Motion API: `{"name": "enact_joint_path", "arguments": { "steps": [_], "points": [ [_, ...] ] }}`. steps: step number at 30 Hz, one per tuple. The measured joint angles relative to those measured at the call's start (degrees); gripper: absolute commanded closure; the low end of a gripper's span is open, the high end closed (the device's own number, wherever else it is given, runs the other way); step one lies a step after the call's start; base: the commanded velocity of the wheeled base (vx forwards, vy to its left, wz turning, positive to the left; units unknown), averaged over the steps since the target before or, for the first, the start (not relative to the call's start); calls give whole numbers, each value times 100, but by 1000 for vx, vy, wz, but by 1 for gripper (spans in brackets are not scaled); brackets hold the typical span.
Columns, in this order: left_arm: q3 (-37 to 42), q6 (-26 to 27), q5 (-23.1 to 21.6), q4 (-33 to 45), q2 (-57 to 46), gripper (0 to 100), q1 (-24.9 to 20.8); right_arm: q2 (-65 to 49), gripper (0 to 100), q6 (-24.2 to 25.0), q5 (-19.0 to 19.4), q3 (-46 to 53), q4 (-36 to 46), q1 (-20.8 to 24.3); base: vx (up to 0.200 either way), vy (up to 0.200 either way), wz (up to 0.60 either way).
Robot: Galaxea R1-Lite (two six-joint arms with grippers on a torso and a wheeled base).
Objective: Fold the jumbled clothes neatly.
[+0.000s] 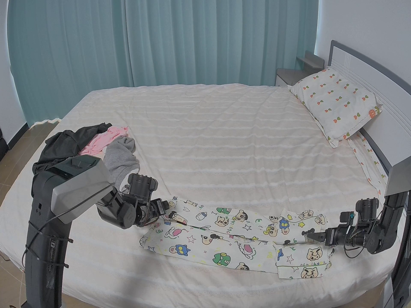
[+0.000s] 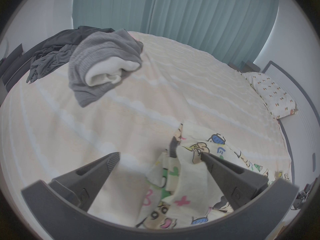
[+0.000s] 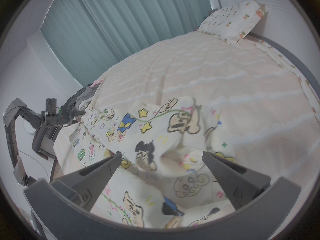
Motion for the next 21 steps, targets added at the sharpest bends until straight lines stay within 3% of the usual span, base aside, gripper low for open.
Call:
{"name": "enact_joint_path", "arguments": {
  "steps": [4, 9, 17, 21],
  "points": [
    [369, -27, -48, -266, -230, 0, 188, -21, 0, 200, -22, 102, -368, -168, 0, 0, 0],
    [885, -274, -351, -422, -597, 0, 369, -119, 0, 942, -35, 166, -895, -249, 0, 0, 0],
    [2236, -1713, -1242, -837, -1447, 0, 332, -441, 0, 1610, -49, 77, -1286, 27, 0, 0, 0],
    [2931, -2297, -1488, -1804, -1738, 0, 152, -605, 0, 1952, -51, -22, -1337, 402, 0, 0, 0]
  ]
}}
